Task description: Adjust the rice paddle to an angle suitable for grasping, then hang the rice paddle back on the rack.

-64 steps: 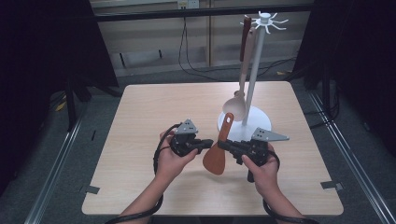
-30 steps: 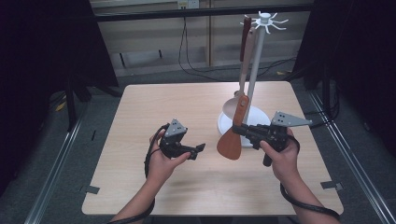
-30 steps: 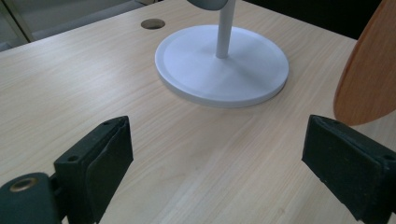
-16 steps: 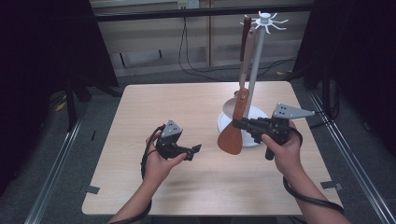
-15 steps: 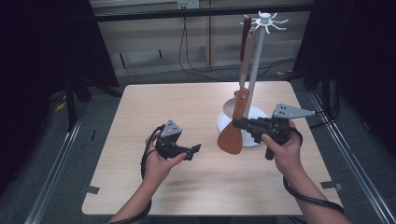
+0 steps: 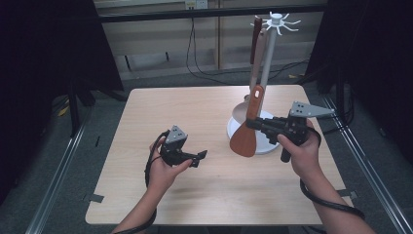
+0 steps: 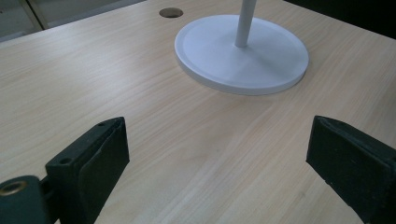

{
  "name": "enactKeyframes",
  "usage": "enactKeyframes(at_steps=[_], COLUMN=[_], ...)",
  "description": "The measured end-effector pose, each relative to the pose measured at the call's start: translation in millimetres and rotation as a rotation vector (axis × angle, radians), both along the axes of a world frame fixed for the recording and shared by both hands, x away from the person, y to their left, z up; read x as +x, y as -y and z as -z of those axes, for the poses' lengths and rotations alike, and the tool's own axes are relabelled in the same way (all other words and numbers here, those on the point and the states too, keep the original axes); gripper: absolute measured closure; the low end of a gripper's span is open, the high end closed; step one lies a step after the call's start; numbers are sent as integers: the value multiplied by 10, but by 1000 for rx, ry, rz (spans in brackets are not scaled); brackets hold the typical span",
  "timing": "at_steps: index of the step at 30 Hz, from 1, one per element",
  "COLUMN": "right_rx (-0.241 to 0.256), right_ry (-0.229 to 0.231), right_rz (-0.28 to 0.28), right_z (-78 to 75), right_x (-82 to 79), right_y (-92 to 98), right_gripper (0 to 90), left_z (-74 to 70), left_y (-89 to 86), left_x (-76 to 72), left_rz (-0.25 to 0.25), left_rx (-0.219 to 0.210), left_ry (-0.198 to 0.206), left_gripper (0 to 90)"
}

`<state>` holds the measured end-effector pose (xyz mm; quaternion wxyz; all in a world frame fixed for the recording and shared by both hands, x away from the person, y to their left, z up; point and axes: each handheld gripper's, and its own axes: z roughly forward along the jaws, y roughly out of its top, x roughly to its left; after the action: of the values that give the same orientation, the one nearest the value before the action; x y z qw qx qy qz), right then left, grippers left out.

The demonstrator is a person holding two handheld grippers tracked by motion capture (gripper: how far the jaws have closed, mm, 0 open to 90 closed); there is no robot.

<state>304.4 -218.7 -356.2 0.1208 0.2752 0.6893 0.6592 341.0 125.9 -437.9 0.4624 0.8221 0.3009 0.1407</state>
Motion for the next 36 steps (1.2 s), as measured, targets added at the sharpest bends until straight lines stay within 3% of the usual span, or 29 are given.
enactKeyframes(at_steps=[7,10,21,36], right_rx=[-5,-8,-10,2], right_ry=[10,12,17,49], right_rz=[-2,-5,3,31], right_z=[-159,-187,-308,-816], right_x=[30,36,73,318], right_y=[80,101,185,377], right_gripper=[832,832,832,832], left_z=[-18,-7,-14,3], left_y=[-3,-5,6,17], left_x=[18,19,63,61], left_rz=[-7,-8,-9,3], left_rx=[-12,3,-11,-10], left_ry=[-1,-3,-8,-15], left_gripper=[57,58,57,57])
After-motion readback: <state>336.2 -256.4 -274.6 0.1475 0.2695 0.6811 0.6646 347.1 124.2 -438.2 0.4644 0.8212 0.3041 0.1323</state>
